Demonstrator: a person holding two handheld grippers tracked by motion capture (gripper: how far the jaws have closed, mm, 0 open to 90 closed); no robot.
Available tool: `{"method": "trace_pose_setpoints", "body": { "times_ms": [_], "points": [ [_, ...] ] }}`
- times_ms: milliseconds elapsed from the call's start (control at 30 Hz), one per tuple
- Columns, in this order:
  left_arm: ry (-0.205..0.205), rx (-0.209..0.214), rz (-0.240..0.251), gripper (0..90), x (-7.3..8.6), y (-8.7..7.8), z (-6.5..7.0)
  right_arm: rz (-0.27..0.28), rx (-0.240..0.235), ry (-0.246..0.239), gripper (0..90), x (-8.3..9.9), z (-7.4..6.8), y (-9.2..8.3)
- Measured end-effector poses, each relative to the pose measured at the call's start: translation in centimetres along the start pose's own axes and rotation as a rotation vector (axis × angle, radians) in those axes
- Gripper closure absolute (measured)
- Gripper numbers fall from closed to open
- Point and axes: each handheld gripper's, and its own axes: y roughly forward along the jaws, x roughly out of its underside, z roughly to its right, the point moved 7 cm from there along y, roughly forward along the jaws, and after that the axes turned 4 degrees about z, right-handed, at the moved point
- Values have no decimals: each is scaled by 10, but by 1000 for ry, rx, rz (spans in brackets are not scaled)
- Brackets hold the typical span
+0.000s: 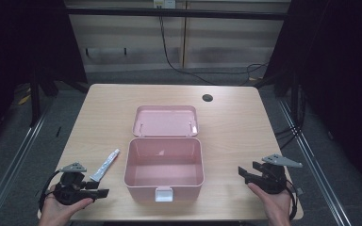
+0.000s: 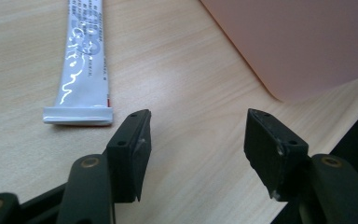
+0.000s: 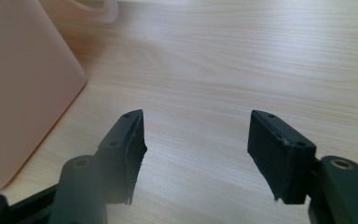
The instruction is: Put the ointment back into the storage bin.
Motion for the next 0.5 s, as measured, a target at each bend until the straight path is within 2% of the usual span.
{"method": "trace_pose_setpoints", "body": {
  "times_ms": [100, 133, 200, 333, 367, 400, 433, 467, 500],
  "points": [
    [3, -2, 5, 425, 0, 0, 0, -3, -9, 8, 370, -1, -2, -3],
    [2, -4, 8, 432, 0, 0, 1, -5, -23, 13, 389, -2, -7, -6],
    [11, -3, 5, 443, -1, -1, 1, -12, -20, 7, 390, -2, -8, -7],
    [-6, -17, 18, 456, -5, -3, 3, -41, -52, 8, 391, -1, -15, -13],
    [-3, -13, 19, 489, -6, -4, 4, -46, -66, -7, 400, 1, -16, -17],
    [-3, 5, 41, 502, -11, -6, 8, -42, -74, -15, 400, 3, -17, -19],
    [-3, 5, 41, 516, -11, -6, 8, -29, -89, -12, 398, 5, -17, -20],
    [0, 30, 49, 517, -14, -7, 11, -19, -105, -7, 398, 5, -17, -21],
    [9, 31, 48, 515, -15, -8, 12, -3, -122, 10, 397, 3, -16, -22]
  ]
}}
